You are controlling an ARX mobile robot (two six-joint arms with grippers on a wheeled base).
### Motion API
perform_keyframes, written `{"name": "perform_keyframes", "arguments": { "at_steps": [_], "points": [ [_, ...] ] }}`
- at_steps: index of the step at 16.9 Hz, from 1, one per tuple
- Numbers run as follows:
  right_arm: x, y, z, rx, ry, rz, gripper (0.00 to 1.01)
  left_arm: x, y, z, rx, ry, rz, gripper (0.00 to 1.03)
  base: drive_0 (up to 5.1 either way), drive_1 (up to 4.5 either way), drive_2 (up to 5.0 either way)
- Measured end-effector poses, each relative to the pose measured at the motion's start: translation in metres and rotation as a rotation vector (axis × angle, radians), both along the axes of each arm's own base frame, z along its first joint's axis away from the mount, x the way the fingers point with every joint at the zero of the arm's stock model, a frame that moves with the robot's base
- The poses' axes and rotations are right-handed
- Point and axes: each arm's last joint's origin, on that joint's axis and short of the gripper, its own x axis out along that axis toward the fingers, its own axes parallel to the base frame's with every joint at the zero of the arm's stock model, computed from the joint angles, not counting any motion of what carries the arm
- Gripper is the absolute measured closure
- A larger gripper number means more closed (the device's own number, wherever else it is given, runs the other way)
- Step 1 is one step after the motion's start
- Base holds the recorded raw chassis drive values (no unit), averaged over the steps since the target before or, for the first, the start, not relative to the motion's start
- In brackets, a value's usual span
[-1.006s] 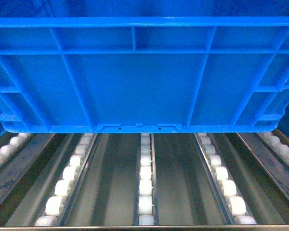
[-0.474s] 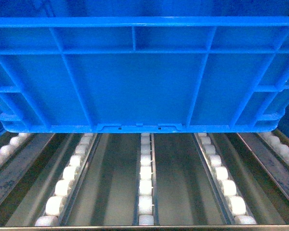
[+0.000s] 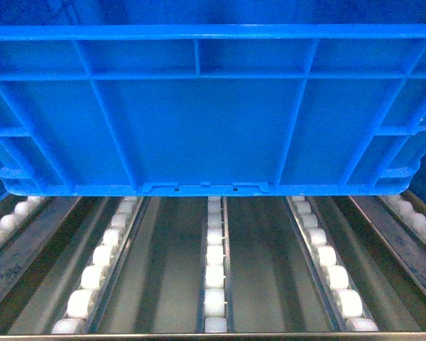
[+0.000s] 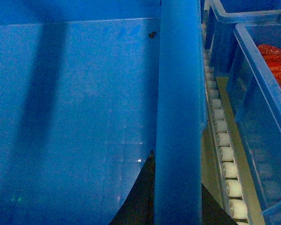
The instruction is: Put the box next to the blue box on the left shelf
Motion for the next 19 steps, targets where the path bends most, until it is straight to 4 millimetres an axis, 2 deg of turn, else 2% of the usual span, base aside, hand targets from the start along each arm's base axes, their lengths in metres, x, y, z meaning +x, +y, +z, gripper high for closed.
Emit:
{"name": "perform_keyframes", "arguments": {
  "at_steps": [19],
  "points": [
    [0.0000,0.0000,0.0000,0.000,0.000,0.000,0.94,0.0000,0.0000,0.0000,0.000,0.000,0.000,0.97,0.0,0.00,0.0]
  ]
}}
